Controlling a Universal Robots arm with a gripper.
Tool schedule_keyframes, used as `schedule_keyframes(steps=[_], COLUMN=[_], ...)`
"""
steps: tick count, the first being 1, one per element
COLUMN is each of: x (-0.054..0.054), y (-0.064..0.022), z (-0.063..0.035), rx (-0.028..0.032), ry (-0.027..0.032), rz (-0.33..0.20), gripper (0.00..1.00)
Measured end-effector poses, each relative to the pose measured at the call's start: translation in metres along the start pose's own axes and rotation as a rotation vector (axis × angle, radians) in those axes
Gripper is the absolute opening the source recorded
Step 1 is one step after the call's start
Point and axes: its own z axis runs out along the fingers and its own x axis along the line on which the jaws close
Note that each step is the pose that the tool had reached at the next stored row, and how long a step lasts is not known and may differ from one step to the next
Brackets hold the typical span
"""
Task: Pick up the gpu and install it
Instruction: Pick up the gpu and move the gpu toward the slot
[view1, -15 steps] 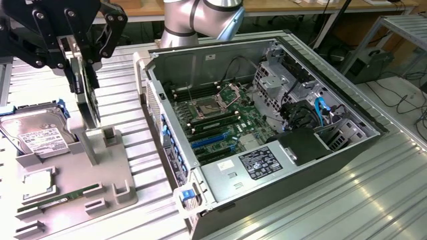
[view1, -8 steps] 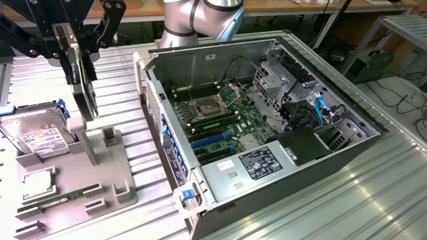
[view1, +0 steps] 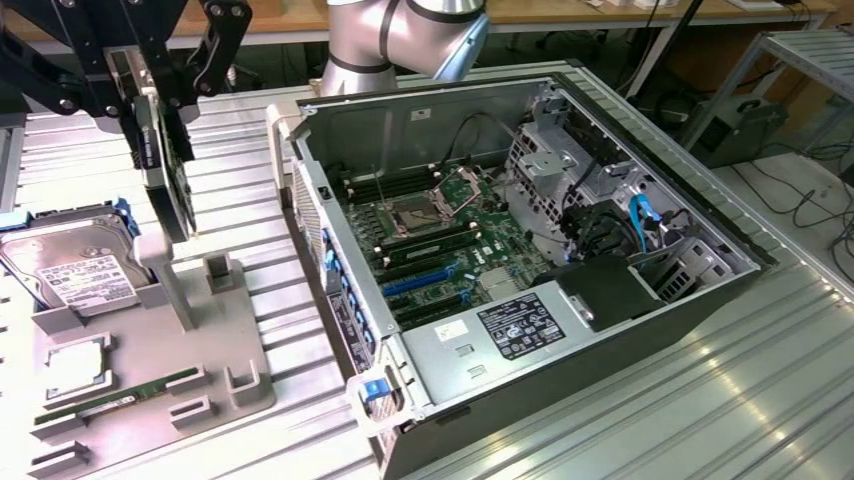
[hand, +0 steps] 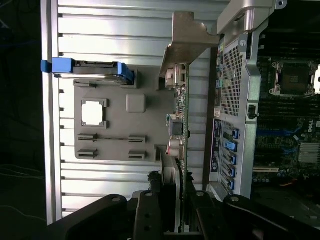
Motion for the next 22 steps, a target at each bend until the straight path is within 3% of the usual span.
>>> schedule_keyframes(steps=[11,22], x=[-0.003,-0.024], y=[-0.0001,-0.0009], z=[0.0,0.0005], rx=[0.0,0.0], ry=[0.0001,0.0], rz=[0.0,0.0], gripper=[0.27,0.27])
